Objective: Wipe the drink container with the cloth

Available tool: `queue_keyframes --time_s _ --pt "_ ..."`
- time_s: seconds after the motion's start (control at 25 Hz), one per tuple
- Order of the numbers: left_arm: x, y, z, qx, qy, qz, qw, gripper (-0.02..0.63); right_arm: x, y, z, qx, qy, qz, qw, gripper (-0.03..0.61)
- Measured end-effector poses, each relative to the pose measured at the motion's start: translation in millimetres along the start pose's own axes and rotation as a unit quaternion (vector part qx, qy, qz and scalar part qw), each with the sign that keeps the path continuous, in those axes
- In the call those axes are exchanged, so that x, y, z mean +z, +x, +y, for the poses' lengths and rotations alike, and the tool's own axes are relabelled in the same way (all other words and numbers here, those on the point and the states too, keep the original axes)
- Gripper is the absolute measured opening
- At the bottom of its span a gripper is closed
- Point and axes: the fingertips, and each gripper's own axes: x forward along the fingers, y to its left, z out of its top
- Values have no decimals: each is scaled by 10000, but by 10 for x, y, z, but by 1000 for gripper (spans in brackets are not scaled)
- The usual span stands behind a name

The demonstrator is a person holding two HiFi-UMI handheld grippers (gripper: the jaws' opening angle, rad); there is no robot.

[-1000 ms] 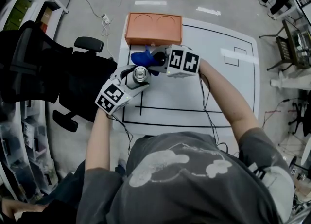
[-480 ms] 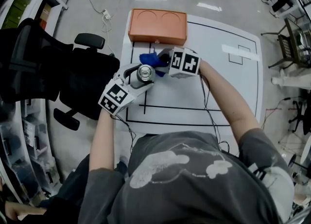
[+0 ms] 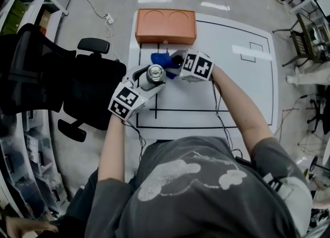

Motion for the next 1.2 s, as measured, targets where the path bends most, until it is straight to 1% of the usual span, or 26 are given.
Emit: queue_keyframes --time_s 0.08,0.16,0.2,0.28,0.4,0.56,0.72,0.88,1.0,1.08,1.2 --pt "-4 -19 2 91 -140 -128 9998 328 5 -82 -32 -428 21 -44 9991 40" --pt "37 -62 13 204 -351 -373 9985 328 -13 -179 -42 -815 53 -54 9966 40" --pt "71 -92 17 261 -454 -509 9973 328 -29 -222 -35 -940 104 -69 9955 40" --pt "97 -151 20 363 -566 -656 9956 328 -58 -285 -7 -1097 232 -105 9936 40" --pt "63 -253 0 557 -615 -664 9943 328 -73 -373 42 -1329 390 -160 9902 41" --pt "52 -432 -50 963 -798 -745 9893 328 -58 -540 91 -1609 703 -438 9835 43" --pt "33 -533 -118 1408 -1051 -833 9809 328 -51 -690 140 -1657 781 -660 9809 43" --pt "66 -576 -280 1775 -1287 -929 9712 327 -72 -834 268 -1571 749 -807 9814 43" --pt "86 -555 -417 2001 -1456 -923 9645 327 -78 -961 365 -1510 670 -927 9819 43" --pt "89 -538 -531 2122 -1578 -910 9601 304 -81 -1042 446 -1455 606 -1007 9824 43" --pt "101 -547 -720 2332 -1673 -957 9532 240 -120 -1155 589 -1399 478 -1056 9834 43"
